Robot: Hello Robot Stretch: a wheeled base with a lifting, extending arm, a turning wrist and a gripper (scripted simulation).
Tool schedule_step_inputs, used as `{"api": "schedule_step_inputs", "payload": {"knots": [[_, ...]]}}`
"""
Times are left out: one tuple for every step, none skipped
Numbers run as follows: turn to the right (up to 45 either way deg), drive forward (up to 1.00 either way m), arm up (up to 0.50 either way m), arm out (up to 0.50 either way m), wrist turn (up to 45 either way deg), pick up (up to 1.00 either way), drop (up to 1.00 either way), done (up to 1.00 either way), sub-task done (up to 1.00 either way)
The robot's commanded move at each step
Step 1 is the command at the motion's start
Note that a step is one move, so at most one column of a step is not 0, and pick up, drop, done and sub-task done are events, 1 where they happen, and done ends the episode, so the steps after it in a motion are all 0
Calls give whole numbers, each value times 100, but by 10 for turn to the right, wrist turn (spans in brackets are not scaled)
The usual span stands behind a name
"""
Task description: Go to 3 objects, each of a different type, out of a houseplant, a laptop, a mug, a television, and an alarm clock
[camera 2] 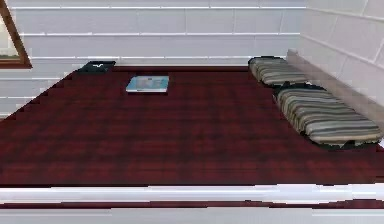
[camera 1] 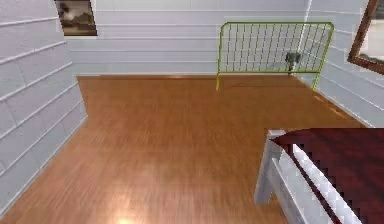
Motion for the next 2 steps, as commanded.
{"api": "schedule_step_inputs", "payload": {"knots": [[0, 100, 0, 0, 0, 0, 0, 0, 0], [0, 35, 0, 0, 0, 0, 0, 0, 0]]}}
